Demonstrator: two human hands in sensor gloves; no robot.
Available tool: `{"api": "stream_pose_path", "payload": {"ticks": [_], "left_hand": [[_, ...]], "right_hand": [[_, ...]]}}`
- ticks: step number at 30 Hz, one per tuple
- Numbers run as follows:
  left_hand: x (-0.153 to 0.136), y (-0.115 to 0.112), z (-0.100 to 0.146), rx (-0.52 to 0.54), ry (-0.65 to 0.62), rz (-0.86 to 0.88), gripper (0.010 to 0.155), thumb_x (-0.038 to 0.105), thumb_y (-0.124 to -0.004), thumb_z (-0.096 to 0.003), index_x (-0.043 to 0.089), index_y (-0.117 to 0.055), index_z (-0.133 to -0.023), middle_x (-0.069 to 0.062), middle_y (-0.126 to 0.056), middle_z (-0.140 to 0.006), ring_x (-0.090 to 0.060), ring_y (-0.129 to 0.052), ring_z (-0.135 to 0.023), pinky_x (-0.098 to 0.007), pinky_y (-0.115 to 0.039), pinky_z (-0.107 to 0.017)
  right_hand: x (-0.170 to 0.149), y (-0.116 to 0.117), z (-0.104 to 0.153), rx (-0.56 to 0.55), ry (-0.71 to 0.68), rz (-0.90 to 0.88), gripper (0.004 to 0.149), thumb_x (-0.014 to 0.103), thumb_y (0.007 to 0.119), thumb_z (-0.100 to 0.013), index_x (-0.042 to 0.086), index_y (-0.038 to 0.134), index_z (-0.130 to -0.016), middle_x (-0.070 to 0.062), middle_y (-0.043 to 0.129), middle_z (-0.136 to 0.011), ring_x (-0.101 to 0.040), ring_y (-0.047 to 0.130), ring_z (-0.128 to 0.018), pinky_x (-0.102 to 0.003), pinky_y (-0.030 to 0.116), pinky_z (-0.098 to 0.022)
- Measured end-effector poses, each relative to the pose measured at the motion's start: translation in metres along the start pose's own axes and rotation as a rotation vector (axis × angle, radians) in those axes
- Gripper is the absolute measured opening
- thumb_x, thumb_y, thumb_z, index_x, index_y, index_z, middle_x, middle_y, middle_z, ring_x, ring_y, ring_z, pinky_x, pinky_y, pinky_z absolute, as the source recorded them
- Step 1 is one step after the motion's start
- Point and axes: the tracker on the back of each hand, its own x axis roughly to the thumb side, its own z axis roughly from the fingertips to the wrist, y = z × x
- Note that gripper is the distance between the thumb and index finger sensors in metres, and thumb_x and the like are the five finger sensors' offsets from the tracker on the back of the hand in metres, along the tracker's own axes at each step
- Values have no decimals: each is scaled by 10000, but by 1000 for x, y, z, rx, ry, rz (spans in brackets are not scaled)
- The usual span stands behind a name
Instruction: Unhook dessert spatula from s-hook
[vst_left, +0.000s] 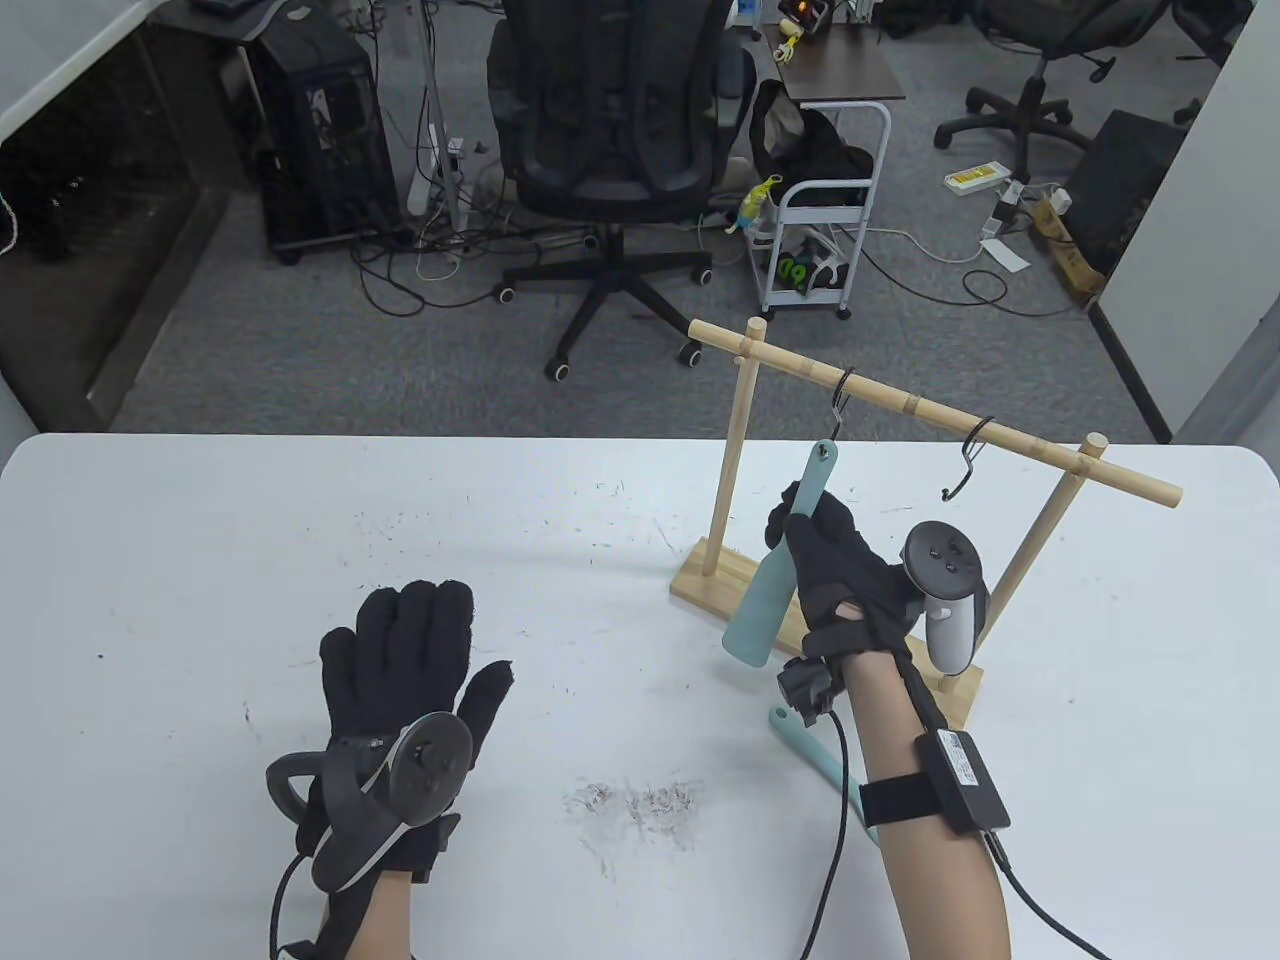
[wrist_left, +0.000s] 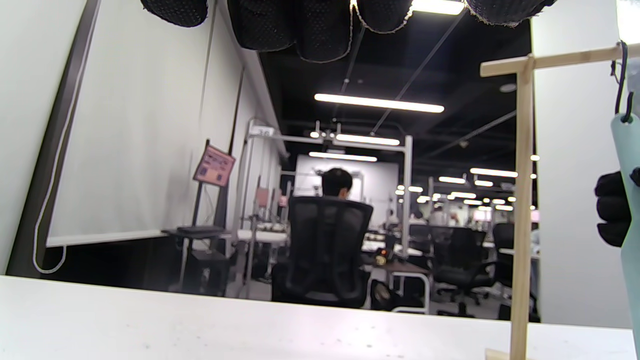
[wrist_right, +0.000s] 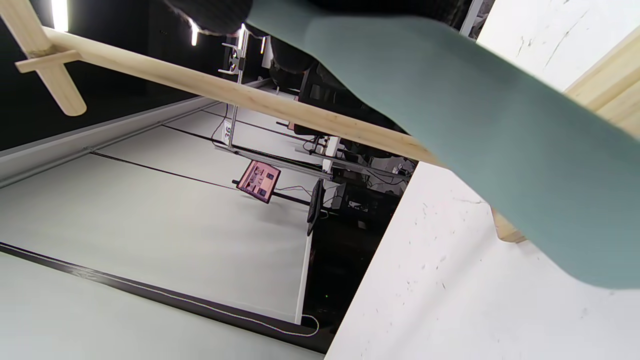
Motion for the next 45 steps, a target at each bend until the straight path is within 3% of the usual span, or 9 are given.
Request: {"api": "stream_pose_path", "payload": {"ticks": [17,45], "left_hand": [[-1,0,1,0,0,2,769,706,-575,-539,379,-436,-1221,-3,-593,-1291,-341,-564,-1212,-650,-509,-858],[-1,-1,0,-12,0,-3,768,706,-574,-541,378,-434,-1221,-4,-595,-1291,-340,-563,-1213,-649,-510,-859]], "right_hand": [[17,8,14,52,-37,-45,574,379,753,-514,132,648,-1021,-115,887,-855,-305,1035,-624,-412,903,-406],[23,5,19,72,-78,-94,580,372,755,-513,100,648,-1014,-126,894,-841,-302,1049,-601,-400,919,-386]]}}
